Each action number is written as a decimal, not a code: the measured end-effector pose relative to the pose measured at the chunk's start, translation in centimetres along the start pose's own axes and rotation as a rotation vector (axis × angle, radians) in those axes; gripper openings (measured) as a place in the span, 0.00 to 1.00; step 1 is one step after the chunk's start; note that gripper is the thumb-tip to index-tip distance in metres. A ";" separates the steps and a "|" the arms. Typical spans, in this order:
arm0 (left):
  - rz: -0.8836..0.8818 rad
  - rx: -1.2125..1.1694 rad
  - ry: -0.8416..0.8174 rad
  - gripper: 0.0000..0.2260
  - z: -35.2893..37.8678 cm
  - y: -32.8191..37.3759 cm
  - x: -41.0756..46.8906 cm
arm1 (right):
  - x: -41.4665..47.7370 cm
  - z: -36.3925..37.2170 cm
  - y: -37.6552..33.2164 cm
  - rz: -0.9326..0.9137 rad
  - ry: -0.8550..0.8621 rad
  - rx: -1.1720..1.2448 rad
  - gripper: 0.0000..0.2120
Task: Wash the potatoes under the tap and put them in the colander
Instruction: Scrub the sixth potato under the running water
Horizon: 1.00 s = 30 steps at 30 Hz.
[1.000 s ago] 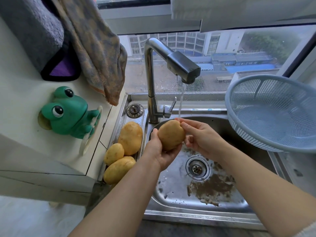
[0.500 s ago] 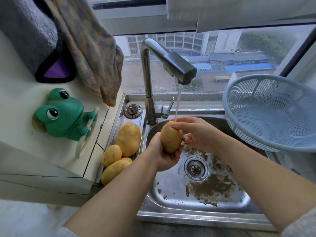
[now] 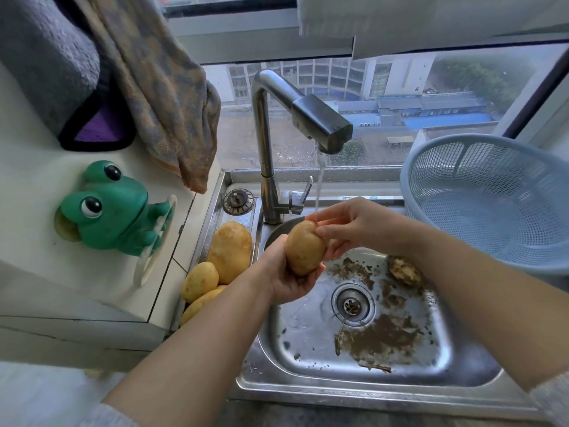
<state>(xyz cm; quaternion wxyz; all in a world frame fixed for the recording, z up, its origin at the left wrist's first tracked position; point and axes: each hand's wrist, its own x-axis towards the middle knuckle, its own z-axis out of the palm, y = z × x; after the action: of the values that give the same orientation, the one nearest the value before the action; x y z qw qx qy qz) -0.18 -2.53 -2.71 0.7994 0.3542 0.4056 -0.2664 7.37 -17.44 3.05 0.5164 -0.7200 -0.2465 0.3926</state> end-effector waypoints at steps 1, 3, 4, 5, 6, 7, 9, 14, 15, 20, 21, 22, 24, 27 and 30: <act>-0.003 0.003 -0.005 0.24 0.0 0.1 0.1 | 0.0 -0.1 0.0 -0.001 -0.002 -0.005 0.13; 0.003 -0.001 -0.013 0.24 0.2 0.2 0.1 | 0.2 0.2 0.1 -0.030 0.072 -0.066 0.11; 0.012 0.003 -0.012 0.24 0.4 0.2 0.1 | 0.3 0.4 0.2 -0.052 0.123 -0.099 0.09; 0.019 0.009 -0.008 0.25 0.4 0.3 0.1 | 0.4 0.6 0.2 -0.067 0.158 -0.115 0.09; 0.022 0.015 -0.008 0.25 0.4 0.4 0.1 | 0.4 0.6 0.3 -0.067 0.165 -0.109 0.10; 0.024 0.026 -0.014 0.25 0.4 0.6 0.1 | 0.3 0.4 0.3 -0.052 0.140 -0.079 0.11; 0.028 0.053 -0.023 0.25 0.3 0.8 0.1 | 0.1 -0.2 0.2 -0.010 0.056 0.012 0.13; 0.037 0.033 -0.009 0.25 0.8 1.2 0.0 | 0.9 0.2 0.5 -0.033 0.173 0.002 0.14; 0.037 0.030 -0.004 0.26 0.8 1.2 0.0 | 1.0 0.3 0.5 -0.035 0.187 0.007 0.14; 0.031 0.046 -0.024 0.24 0.7 1.4 -0.2 | 0.5 -0.7 0.1 0.017 0.027 0.202 0.16; 0.031 0.039 -0.022 0.24 0.8 1.4 -0.3 | 0.6 -0.5 0.2 0.011 0.058 0.184 0.15; 0.033 0.029 -0.019 0.24 0.9 1.4 -0.3 | 0.8 -0.2 0.3 -0.002 0.113 0.144 0.15; 0.038 0.010 -0.005 0.25 1.0 1.3 -0.3 | 1.1 0.4 0.5 -0.032 0.200 0.069 0.15; 0.043 0.028 0.001 0.24 0.8 1.4 -0.5 | 0.8 -0.3 0.5 0.006 0.090 0.162 0.14; 0.068 0.025 0.010 0.21 0.9 1.7 -0.8 | 0.6 -0.9 0.7 0.050 -0.022 0.312 0.20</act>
<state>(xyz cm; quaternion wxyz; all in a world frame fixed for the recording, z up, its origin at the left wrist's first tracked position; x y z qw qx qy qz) 1.02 -2.14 -1.05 0.8017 0.3790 0.3937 -0.2422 8.44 -17.73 2.39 0.6095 -0.6326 -0.1701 0.4466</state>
